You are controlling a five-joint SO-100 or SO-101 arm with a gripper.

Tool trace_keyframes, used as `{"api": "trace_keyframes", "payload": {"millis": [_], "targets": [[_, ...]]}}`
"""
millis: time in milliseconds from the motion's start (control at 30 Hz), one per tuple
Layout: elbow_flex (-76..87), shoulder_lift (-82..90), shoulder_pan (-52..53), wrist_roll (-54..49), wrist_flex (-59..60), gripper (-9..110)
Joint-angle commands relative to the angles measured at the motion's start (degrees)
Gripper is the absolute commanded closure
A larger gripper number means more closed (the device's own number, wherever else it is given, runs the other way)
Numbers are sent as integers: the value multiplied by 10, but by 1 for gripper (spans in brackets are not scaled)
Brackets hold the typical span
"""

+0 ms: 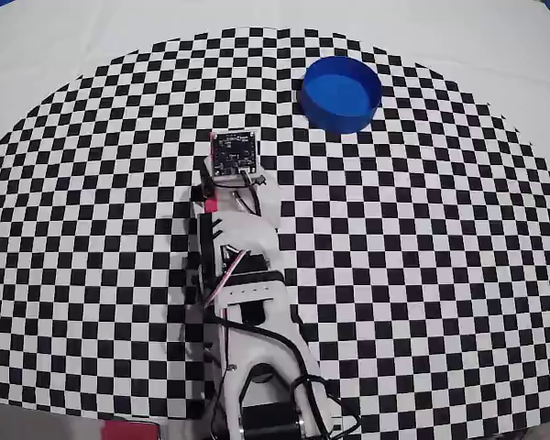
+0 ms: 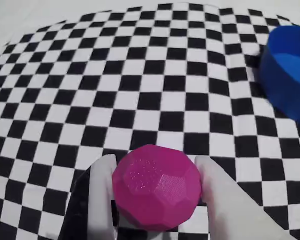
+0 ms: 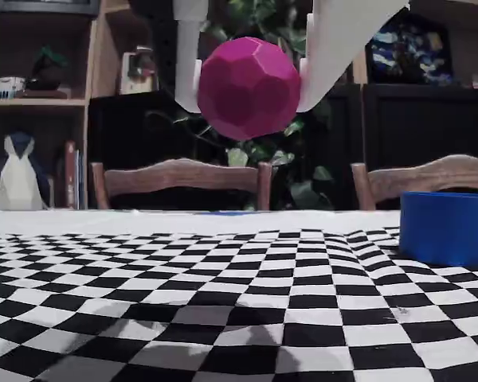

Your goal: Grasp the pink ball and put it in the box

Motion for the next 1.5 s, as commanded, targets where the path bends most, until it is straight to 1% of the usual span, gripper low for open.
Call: {"api": "trace_keyframes", "payload": {"millis": [0,600,1067,1467], "targets": [[-4,23,14,-4,3,101],[8,50,88,-4,3,101],[47,94,155,-4,3,101],[51,102,192,-4,3,101]]}}
